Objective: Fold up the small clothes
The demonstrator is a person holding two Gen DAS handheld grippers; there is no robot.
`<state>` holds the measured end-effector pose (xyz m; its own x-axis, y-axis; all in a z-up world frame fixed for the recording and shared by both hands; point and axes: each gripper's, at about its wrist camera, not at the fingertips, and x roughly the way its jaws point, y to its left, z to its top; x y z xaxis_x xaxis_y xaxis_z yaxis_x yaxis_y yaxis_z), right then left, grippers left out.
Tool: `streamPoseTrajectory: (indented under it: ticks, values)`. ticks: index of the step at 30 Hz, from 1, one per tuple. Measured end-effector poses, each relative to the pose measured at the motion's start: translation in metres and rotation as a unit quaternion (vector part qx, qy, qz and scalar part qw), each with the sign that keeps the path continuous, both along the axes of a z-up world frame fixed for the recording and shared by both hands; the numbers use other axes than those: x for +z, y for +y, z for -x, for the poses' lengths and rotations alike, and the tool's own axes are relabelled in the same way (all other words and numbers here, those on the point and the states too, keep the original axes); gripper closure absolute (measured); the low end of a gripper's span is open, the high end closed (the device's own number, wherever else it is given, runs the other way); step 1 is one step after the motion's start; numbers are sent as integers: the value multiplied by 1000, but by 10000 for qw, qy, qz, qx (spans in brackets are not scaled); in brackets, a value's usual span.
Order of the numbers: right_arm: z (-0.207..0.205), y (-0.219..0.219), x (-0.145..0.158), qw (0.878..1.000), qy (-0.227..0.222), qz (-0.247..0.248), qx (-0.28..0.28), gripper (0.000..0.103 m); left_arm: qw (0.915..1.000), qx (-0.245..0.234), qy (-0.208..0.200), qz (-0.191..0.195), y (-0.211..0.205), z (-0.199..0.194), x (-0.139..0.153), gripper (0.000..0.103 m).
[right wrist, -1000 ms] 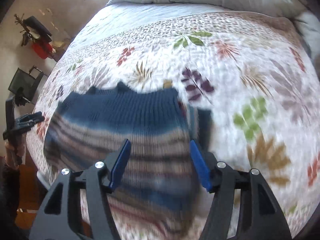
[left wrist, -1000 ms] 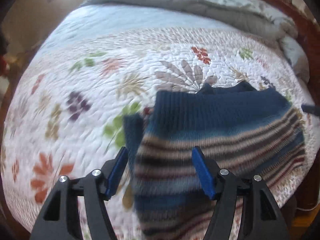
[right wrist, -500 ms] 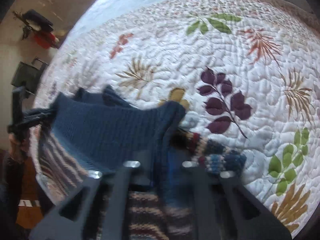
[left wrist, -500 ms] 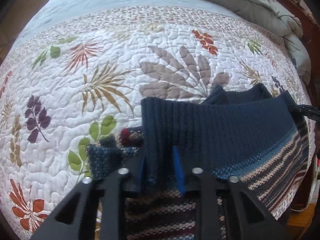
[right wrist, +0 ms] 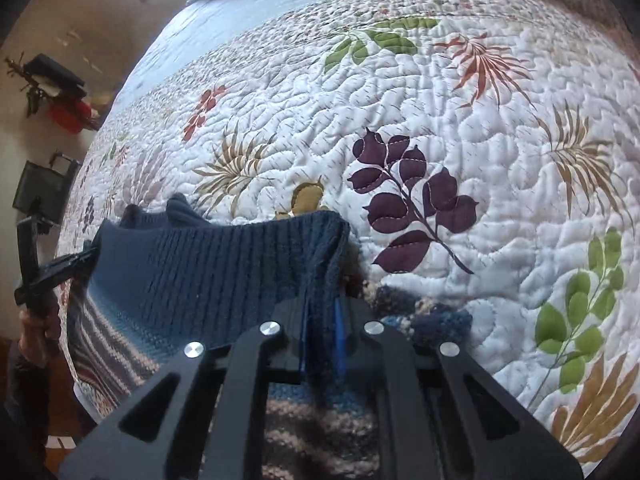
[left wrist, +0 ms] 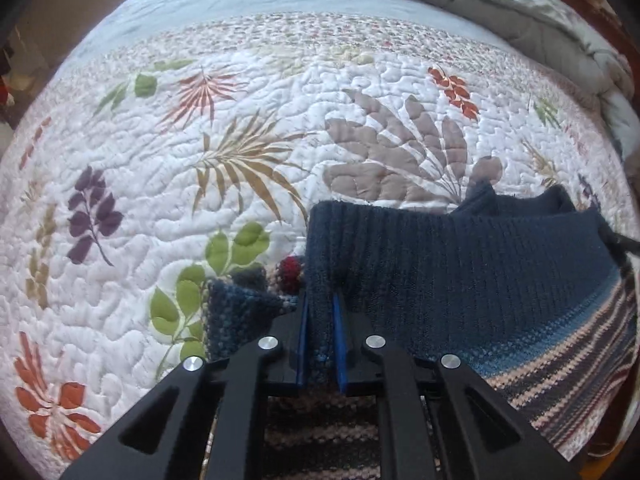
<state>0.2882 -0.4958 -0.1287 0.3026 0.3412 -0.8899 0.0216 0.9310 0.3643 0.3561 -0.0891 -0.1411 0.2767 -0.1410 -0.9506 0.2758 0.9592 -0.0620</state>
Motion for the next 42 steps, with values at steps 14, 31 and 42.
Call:
streamPoseTrajectory:
  ticks: [14, 31, 42]
  values:
    - [112, -22, 57, 9992, 126, -124, -357, 46, 9960, -664, -397, 449, -46, 95, 64, 47]
    - [156, -25, -6, 9964, 599, -490, -353, 45, 9944, -1031, 37, 206, -110, 114, 8, 38]
    - [159, -20, -13, 9932, 572, -880, -495, 71, 9944, -1008, -127, 285, -110, 114, 0, 34]
